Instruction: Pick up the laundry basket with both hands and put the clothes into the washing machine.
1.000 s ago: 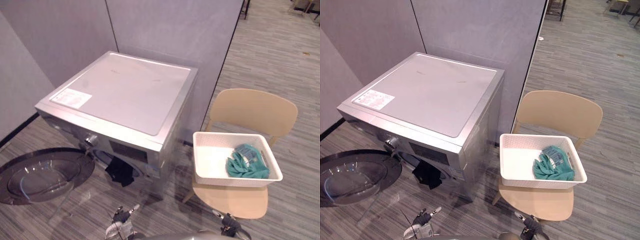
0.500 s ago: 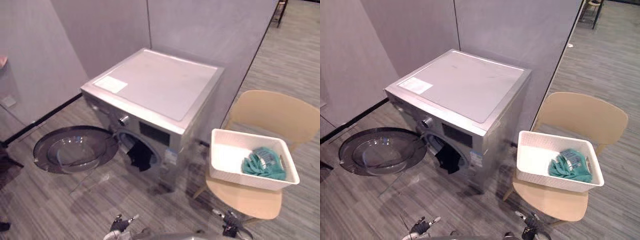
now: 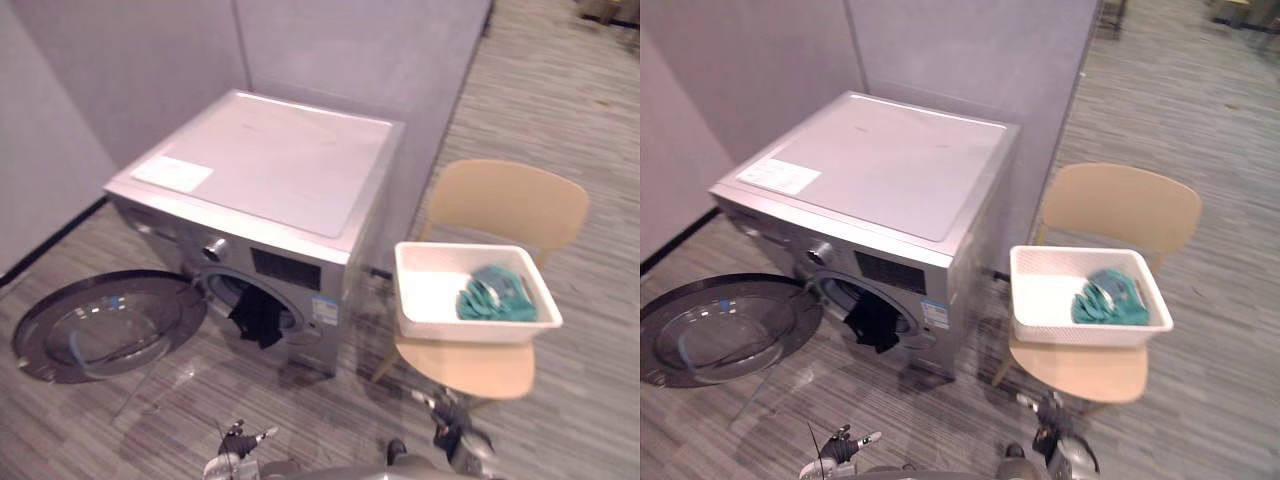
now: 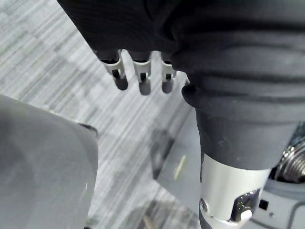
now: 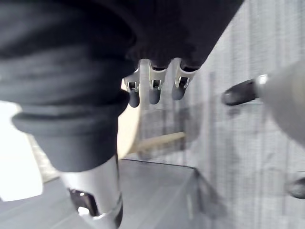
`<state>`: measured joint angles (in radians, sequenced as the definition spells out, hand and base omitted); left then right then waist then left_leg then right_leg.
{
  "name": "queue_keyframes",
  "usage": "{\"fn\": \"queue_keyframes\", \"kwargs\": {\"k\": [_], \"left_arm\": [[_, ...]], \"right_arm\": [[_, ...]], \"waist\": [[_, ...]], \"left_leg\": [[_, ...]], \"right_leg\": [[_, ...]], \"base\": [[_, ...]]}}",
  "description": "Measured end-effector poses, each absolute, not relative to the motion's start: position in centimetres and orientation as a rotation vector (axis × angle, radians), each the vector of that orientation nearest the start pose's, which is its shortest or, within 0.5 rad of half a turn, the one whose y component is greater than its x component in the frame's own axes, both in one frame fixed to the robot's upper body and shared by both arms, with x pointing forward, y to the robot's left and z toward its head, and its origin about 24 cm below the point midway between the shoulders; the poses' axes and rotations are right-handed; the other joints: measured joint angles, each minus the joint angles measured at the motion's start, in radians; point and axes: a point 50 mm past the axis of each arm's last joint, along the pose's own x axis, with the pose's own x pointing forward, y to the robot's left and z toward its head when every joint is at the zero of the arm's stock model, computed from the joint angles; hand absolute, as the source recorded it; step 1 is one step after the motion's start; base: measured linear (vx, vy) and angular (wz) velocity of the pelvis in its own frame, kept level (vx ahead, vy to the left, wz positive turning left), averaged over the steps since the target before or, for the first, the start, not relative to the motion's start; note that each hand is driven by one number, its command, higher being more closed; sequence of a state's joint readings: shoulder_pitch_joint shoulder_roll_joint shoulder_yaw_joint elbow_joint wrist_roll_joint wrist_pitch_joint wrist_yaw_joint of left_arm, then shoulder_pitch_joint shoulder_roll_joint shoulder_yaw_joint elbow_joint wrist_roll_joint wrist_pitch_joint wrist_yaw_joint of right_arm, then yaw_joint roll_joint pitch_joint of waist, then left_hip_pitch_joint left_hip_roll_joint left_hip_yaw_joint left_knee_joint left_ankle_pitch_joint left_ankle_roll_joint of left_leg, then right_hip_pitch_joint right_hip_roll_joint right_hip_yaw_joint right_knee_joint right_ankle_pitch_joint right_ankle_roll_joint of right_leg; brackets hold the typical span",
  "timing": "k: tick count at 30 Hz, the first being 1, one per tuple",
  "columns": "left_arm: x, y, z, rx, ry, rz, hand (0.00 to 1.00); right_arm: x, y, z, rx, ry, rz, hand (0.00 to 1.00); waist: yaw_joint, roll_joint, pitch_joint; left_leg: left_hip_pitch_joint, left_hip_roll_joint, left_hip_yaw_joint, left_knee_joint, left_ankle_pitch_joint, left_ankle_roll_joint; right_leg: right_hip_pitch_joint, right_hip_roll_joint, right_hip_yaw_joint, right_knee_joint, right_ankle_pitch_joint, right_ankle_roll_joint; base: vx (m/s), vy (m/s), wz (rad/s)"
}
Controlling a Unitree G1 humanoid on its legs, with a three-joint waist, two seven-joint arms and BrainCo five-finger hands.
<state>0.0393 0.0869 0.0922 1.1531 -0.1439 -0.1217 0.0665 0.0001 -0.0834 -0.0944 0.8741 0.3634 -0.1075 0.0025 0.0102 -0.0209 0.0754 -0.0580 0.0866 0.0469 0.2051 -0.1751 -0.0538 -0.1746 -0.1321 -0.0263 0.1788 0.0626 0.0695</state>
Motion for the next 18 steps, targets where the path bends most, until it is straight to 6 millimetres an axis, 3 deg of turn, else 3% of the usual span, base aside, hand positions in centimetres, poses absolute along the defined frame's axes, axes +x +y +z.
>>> {"fn": "queue_keyframes", "kwargs": {"k": [1,2,4,6,7,9,12,14,18], "left_arm": [[9.8,19.8,-16.2,-0.058,1.055,0.29,0.0],[9.8,20.0,-16.2,-0.065,1.056,0.3,0.0],[9.6,20.3,-16.1,-0.07,1.05,0.32,0.0],[9.6,20.5,-16.0,-0.065,1.041,0.325,0.0],[9.6,21.0,-16.0,-0.053,1.04,0.331,0.0],[9.8,20.7,-16.0,-0.063,1.038,0.334,0.0],[9.4,20.0,-16.2,-0.077,1.052,0.336,0.0],[9.2,20.3,-16.2,-0.08,1.055,0.354,0.0],[8.8,20.8,-16.2,-0.101,1.058,0.398,0.0]], "right_arm": [[17.5,-19.7,-11.9,0.285,0.696,-0.283,0.0],[18.4,-19.8,-11.0,0.283,0.642,-0.273,0.0],[19.2,-20.3,-10.2,0.276,0.59,-0.293,0.0],[20.7,-20.6,-8.7,0.275,0.509,-0.306,0.0],[21.7,-20.6,-7.8,0.267,0.461,-0.309,0.0],[22.8,-21.6,-6.4,0.254,0.386,-0.34,0.0],[23.5,-24.0,-4.1,0.229,0.279,-0.426,0.0],[24.0,-25.3,-1.9,0.218,0.179,-0.468,0.0],[24.4,-28.0,3.7,0.183,-0.088,-0.56,0.0]], "waist": [[0.002,0.001,0.005],[-0.005,0.006,0.015],[-0.007,-0.005,0.01],[0.004,-0.008,0.008],[0.0,-0.026,0.002],[0.004,-0.008,0.005],[0.003,0.022,-0.002],[0.002,0.025,-0.017],[0.003,-0.003,-0.047]], "left_leg": [[-0.001,0.014,0.02,-0.004,0.0,0.002],[-0.001,0.036,0.051,-0.012,0.021,-0.012],[0.023,0.05,0.067,-0.036,0.043,-0.029],[0.027,0.069,0.09,-0.044,0.057,-0.051],[0.025,0.071,0.088,-0.051,0.066,-0.067],[0.017,0.077,0.059,-0.071,0.075,-0.083],[0.029,0.118,0.015,-0.113,0.094,-0.114],[0.038,0.143,0.006,-0.136,0.099,-0.122],[0.012,0.171,-0.025,-0.176,0.123,-0.14]], "right_leg": [[-0.003,0.007,-0.006,-0.013,0.016,-0.014],[-0.029,-0.004,-0.067,0.085,-0.036,-0.043],[-0.034,-0.036,-0.16,0.194,-0.105,-0.061],[-0.022,-0.064,-0.196,0.196,-0.114,-0.052],[-0.02,-0.056,-0.19,0.167,-0.126,-0.028],[-0.004,-0.023,-0.17,0.105,-0.146,0.002],[0.037,0.047,-0.183,0.004,-0.12,-0.012],[0.065,0.081,-0.194,-0.055,-0.103,-0.018],[0.085,0.123,-0.22,-0.163,-0.051,-0.036]], "base": [[-0.18,-0.015,-0.76],[-0.1,-0.029,-0.37],[0.0,-0.03,-0.26],[0.01,-0.119,-0.38],[-0.03,-0.222,-0.34],[-0.02,-0.237,-0.26],[-0.03,-0.165,-0.16],[-0.02,-0.141,-0.01],[0.0,-0.095,0.13]]}}
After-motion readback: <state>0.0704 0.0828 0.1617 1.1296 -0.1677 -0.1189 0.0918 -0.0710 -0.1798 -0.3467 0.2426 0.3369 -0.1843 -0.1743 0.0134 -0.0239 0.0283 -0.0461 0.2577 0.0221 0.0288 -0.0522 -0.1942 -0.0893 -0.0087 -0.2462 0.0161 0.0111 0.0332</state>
